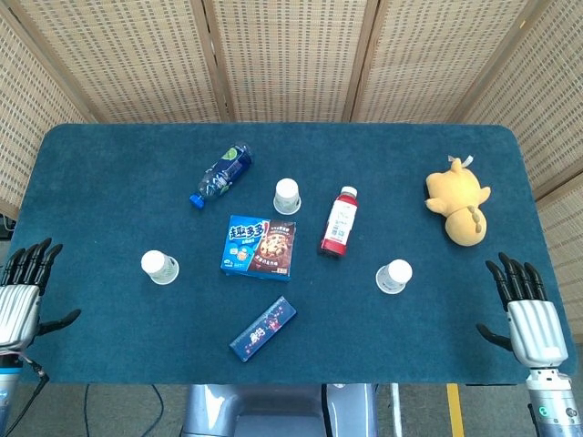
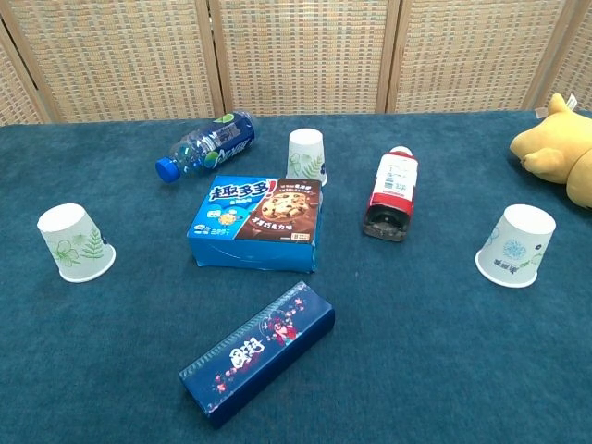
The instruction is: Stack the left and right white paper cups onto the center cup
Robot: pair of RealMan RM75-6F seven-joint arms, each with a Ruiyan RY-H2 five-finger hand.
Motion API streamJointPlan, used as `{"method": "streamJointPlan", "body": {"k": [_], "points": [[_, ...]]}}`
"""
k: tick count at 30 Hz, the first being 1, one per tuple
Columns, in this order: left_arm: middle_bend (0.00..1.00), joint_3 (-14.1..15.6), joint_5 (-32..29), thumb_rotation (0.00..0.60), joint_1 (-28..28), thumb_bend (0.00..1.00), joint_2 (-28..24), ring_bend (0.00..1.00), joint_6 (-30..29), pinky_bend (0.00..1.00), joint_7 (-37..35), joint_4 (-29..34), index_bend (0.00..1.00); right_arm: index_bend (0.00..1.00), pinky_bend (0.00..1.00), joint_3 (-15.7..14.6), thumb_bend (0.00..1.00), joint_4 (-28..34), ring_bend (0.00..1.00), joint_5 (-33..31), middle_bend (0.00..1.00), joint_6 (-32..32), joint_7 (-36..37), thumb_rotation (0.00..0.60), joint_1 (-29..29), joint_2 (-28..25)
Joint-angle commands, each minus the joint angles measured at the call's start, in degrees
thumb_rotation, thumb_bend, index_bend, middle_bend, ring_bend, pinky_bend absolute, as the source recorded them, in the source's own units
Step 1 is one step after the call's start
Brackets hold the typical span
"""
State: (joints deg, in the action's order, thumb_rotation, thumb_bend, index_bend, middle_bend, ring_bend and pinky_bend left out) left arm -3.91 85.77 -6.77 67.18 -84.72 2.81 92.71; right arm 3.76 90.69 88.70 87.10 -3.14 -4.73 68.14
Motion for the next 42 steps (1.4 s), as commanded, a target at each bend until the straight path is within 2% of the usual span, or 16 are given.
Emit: {"method": "streamJointPlan", "body": {"k": [1, 11, 21, 31, 42], "points": [[0.00, -1.59, -1.16, 0.600, -2.85, 0.11, -1.86, 0.00, 3.75, 0.00, 0.32, 1.72, 0.20, 0.00, 0.05, -0.06, 0.09, 0.02, 0.00, 0.28, 0.00, -0.04, 0.04, 0.600, -0.12, -0.01], [0.00, -4.39, -8.06, 0.600, -12.12, 0.11, -6.19, 0.00, 19.22, 0.00, 4.82, 7.48, 0.28, 0.00, 0.05, -0.14, 0.09, -0.15, 0.00, 0.70, 0.00, 0.33, 1.48, 0.600, -0.06, -0.10], [0.00, -6.16, -21.38, 0.600, -22.36, 0.12, -0.54, 0.00, 32.33, 0.00, 14.61, 1.11, 0.28, 0.00, 0.05, 0.10, 0.09, -0.46, 0.00, -0.42, 0.00, -0.78, 2.75, 0.600, -0.37, -0.24], [0.00, -4.93, -26.32, 0.600, -26.16, 0.12, 3.25, 0.00, 33.96, 0.00, 20.07, -0.24, 0.28, 0.00, 0.04, 0.60, 0.09, -0.78, 0.00, -1.33, 0.00, -0.93, 4.15, 0.600, -0.41, -0.57], [0.00, -3.36, -28.59, 0.600, -27.59, 0.12, 5.49, 0.00, 33.00, 0.00, 21.55, -1.70, 0.32, 0.00, 0.04, 1.37, 0.09, -1.09, 0.00, -2.66, 0.00, -0.90, 6.06, 0.600, -0.27, -1.13]]}}
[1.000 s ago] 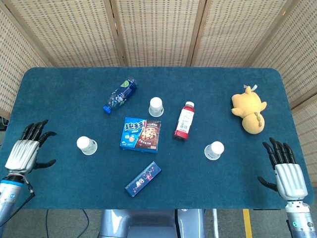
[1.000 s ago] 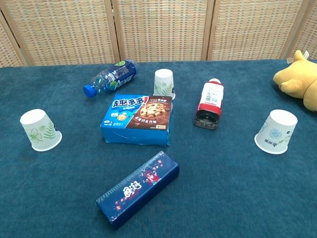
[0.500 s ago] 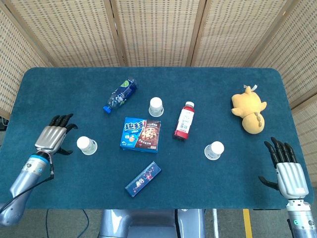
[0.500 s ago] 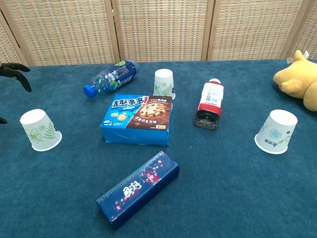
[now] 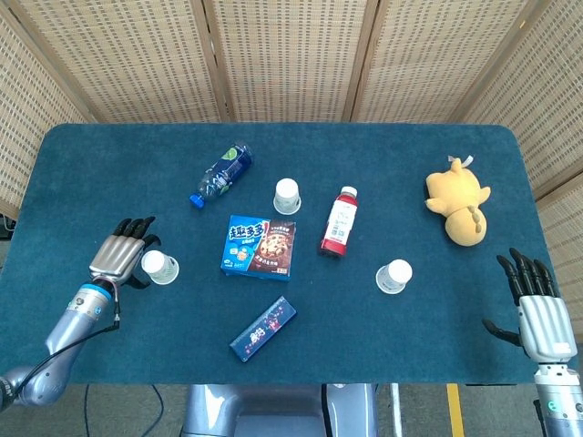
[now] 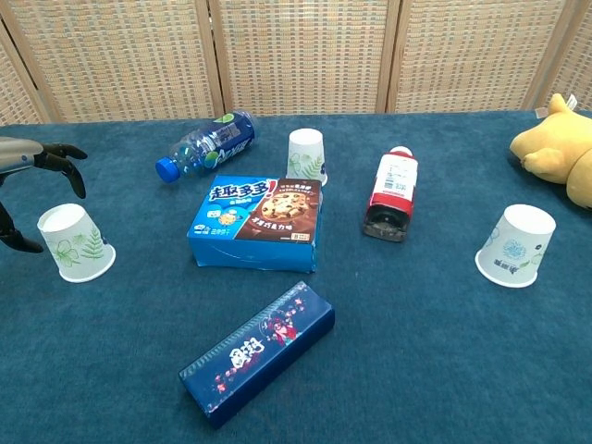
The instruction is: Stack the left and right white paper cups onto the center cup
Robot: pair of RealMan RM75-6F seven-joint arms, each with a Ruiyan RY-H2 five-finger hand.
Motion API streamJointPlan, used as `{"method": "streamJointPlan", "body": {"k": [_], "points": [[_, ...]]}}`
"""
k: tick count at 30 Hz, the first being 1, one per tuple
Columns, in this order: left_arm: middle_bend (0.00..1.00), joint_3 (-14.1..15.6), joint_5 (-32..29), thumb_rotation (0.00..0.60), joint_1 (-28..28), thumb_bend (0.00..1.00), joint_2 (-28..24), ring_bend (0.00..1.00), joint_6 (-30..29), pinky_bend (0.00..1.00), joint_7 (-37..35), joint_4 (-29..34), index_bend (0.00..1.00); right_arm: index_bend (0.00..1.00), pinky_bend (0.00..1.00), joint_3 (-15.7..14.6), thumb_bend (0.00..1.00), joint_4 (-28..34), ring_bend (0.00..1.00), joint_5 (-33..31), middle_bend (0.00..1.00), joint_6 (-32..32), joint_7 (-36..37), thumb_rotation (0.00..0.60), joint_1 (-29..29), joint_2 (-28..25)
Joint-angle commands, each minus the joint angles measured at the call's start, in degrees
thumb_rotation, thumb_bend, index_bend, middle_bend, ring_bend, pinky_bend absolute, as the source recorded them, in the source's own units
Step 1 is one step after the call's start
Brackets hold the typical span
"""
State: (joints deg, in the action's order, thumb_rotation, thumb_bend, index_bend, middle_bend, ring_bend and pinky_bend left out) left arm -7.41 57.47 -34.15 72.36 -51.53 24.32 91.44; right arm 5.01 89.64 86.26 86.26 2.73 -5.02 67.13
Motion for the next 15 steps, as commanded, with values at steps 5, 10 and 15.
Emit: {"method": "streamJointPlan", "body": {"k": [5, 10, 15], "points": [[0.00, 0.53, -0.81, 0.600, -0.77, 0.12, 1.06, 0.00, -0.16, 0.00, 0.01, -1.31, 0.36, 0.00, 0.04, 0.31, 0.09, -0.13, 0.00, -0.50, 0.00, -0.14, 0.70, 0.600, -0.01, -0.24], [0.00, 0.75, -1.16, 0.600, -1.56, 0.15, 2.43, 0.00, -0.46, 0.00, 0.35, -2.18, 0.44, 0.00, 0.04, 0.37, 0.09, -0.22, 0.00, -0.61, 0.00, -0.22, 1.06, 0.600, -0.02, -0.33], [0.00, 0.85, -0.23, 0.600, -1.66, 0.19, 3.74, 0.00, -2.11, 0.00, 0.20, -2.54, 0.50, 0.00, 0.04, 0.33, 0.09, -0.37, 0.00, -0.36, 0.00, -0.11, 1.42, 0.600, -0.04, -0.30]]}}
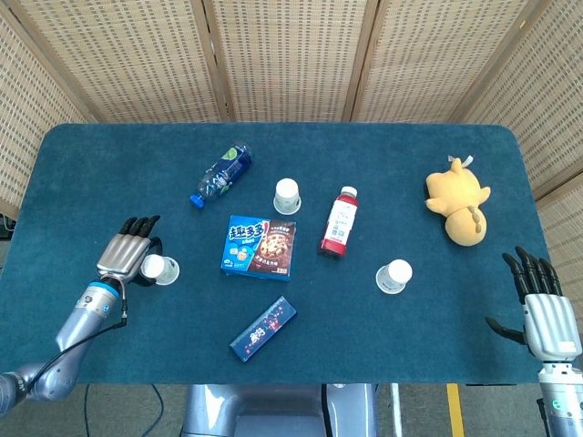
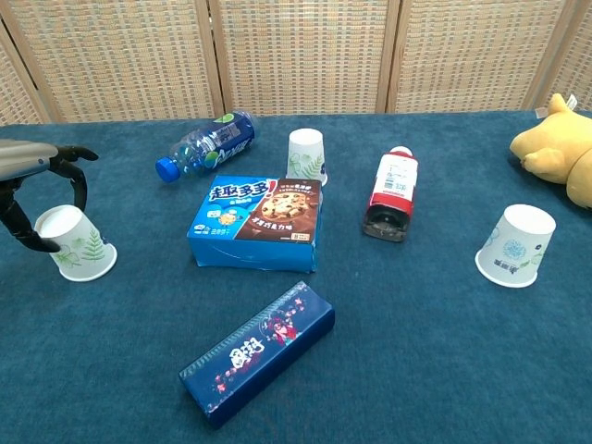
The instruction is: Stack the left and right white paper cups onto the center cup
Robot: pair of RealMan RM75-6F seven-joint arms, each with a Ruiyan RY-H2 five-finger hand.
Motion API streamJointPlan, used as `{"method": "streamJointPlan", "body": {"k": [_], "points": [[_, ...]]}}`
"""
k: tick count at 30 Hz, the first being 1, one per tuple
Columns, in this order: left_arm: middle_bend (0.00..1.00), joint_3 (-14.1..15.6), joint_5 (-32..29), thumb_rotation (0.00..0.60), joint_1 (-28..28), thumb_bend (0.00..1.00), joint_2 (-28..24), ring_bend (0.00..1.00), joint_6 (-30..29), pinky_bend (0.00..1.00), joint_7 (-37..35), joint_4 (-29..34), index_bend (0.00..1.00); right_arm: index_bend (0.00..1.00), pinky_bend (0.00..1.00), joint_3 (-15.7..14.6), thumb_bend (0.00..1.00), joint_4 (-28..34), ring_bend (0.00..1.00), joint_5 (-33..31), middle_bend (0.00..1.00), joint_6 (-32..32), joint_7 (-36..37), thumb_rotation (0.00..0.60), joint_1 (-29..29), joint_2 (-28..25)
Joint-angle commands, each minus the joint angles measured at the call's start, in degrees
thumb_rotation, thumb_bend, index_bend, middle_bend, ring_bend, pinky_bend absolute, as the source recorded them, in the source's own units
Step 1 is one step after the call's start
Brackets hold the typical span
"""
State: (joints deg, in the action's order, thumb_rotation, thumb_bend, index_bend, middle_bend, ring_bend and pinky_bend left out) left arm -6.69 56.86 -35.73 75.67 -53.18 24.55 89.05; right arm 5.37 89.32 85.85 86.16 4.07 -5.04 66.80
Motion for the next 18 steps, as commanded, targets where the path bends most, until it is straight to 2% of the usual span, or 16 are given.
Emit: {"method": "streamJointPlan", "body": {"k": [1, 6, 10, 18], "points": [[0.00, 0.15, 0.41, 0.600, -0.14, 0.19, 0.51, 0.00, -0.56, 0.00, -0.02, -0.12, 0.50, 0.00, 0.04, -0.03, 0.09, -0.08, 0.00, 0.01, 0.00, -0.04, 0.14, 0.600, -0.01, 0.03], [0.00, 0.14, 1.34, 0.600, -0.19, 0.19, 0.33, 0.00, -1.46, 0.00, -0.48, 0.45, 0.50, 0.00, 0.04, -0.01, 0.09, -0.16, 0.00, -0.19, 0.00, -0.33, 0.41, 0.600, -0.09, -0.01], [0.00, -1.08, 2.91, 0.600, -0.19, 0.19, -1.19, 0.00, -3.03, 0.00, -2.23, 2.46, 0.50, 0.00, 0.04, 0.03, 0.09, -0.42, 0.00, -0.47, 0.00, -0.67, 0.55, 0.600, -0.18, 0.08], [0.00, -6.22, 3.86, 0.600, -3.37, 0.19, -3.94, 0.00, -4.57, 0.00, -2.89, 5.77, 0.50, 0.00, 0.04, 0.36, 0.09, -1.64, 0.00, -2.04, 0.00, -2.37, 1.06, 0.600, -0.69, 0.56]]}}
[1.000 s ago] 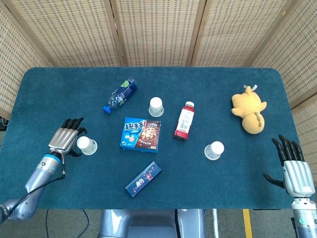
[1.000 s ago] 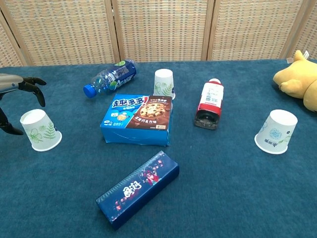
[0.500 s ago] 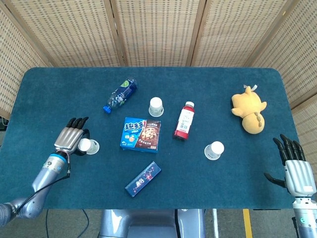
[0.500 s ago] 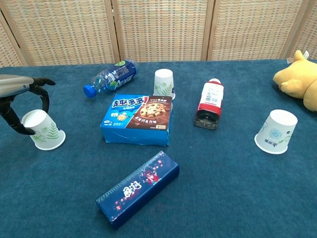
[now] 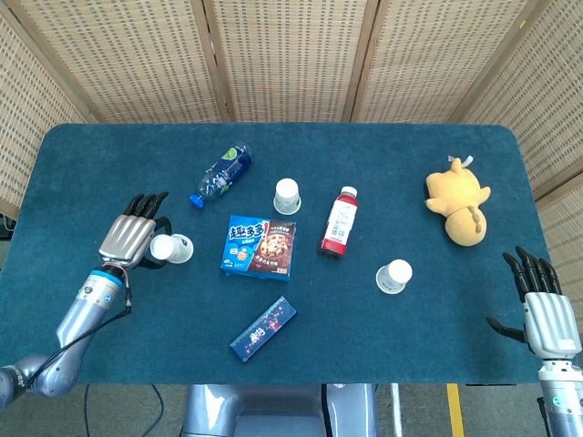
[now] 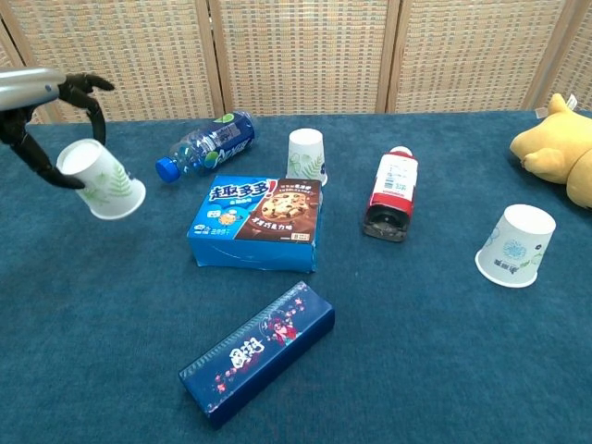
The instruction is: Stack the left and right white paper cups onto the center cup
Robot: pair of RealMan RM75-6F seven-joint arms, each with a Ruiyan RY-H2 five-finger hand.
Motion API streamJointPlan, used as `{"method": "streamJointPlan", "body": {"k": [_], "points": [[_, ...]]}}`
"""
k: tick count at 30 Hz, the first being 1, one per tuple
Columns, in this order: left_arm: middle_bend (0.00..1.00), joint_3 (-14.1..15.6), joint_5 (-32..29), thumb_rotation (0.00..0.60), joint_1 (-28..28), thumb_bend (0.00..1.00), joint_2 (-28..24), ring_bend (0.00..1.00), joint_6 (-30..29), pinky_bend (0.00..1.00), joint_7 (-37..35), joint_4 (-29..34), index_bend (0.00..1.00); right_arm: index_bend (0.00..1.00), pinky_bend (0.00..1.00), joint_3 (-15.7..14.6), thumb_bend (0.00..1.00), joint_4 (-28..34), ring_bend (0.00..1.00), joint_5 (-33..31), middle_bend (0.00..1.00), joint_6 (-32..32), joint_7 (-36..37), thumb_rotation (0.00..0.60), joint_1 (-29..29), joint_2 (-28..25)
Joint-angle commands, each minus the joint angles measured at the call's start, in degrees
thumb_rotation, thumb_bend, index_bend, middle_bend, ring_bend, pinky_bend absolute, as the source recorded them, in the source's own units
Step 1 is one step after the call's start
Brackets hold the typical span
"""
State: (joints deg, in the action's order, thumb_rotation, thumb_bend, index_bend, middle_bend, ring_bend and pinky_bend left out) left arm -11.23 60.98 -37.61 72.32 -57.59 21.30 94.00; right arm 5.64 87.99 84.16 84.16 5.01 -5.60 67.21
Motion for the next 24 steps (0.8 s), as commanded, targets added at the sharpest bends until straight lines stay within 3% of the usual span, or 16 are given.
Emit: {"method": "streamJointPlan", "body": {"k": [1, 8, 11, 24], "points": [[0.00, -2.53, -0.56, 0.600, -2.31, 0.19, -0.54, 0.00, 0.01, 0.00, 0.53, 0.95, 0.50, 0.00, 0.04, 0.10, 0.09, -0.50, 0.00, -0.61, 0.00, -0.66, 0.18, 0.600, -0.19, 0.23], [0.00, -6.64, -4.26, 0.600, -9.18, 0.19, 2.51, 0.00, 2.29, 0.00, 4.54, -1.51, 0.50, 0.00, 0.04, 0.10, 0.09, -1.88, 0.00, -2.10, 0.00, -2.94, 0.22, 0.600, -0.84, 1.04], [0.00, -9.41, -7.23, 0.600, -15.08, 0.19, 7.45, 0.00, 4.72, 0.00, 6.70, -7.12, 0.50, 0.00, 0.03, 0.20, 0.09, -2.97, 0.00, -3.67, 0.00, -4.93, 0.40, 0.600, -1.30, 1.50], [0.00, -11.09, -13.30, 0.600, -28.34, 0.19, 20.40, 0.00, 10.78, 0.00, 10.01, -24.68, 0.50, 0.00, 0.03, 1.40, 0.09, -6.69, 0.00, -7.21, 0.00, -8.00, 3.64, 0.600, -1.88, 2.07]]}}
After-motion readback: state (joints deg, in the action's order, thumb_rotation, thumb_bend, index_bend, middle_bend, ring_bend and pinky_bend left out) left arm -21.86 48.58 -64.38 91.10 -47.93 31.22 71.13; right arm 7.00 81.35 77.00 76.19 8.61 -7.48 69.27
